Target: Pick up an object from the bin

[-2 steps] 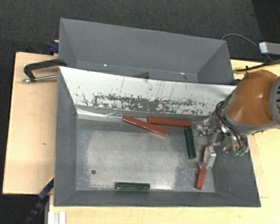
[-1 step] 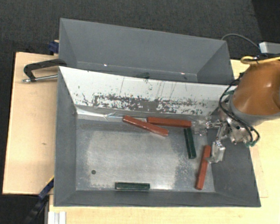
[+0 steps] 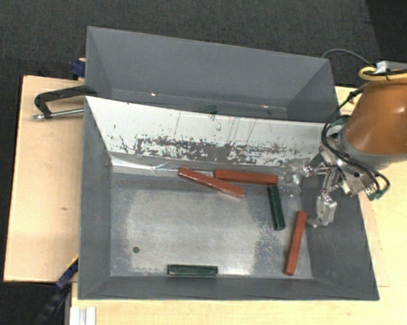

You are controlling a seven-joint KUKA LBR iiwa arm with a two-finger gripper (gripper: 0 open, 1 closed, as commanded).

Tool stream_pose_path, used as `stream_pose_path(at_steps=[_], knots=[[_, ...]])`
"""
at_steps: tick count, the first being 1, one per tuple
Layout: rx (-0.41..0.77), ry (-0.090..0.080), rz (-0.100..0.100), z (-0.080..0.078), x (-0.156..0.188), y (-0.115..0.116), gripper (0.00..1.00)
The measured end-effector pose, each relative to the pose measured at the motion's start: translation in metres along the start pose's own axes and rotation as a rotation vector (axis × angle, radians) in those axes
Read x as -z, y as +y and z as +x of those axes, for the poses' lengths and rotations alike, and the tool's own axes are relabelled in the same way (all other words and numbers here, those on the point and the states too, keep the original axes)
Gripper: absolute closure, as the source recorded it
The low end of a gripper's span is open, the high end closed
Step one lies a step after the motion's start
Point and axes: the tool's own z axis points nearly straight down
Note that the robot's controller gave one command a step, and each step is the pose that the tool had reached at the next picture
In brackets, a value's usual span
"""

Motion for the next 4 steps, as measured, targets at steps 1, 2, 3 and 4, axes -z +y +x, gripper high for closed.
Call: stream_pose_path(at_steps=[1,2,3,4], knots=[[-0.220,0.007,-0.004,0.008,-0.061,0.005,0.00],[-0.228,-0.009,0.001,0.002,-0.085,0.001,0.00],[-0.068,0.003,-0.001,0.002,-0.064,0.019,0.00],[0.009,0.010,-0.008,0.045,-0.038,0.007,0.00]])
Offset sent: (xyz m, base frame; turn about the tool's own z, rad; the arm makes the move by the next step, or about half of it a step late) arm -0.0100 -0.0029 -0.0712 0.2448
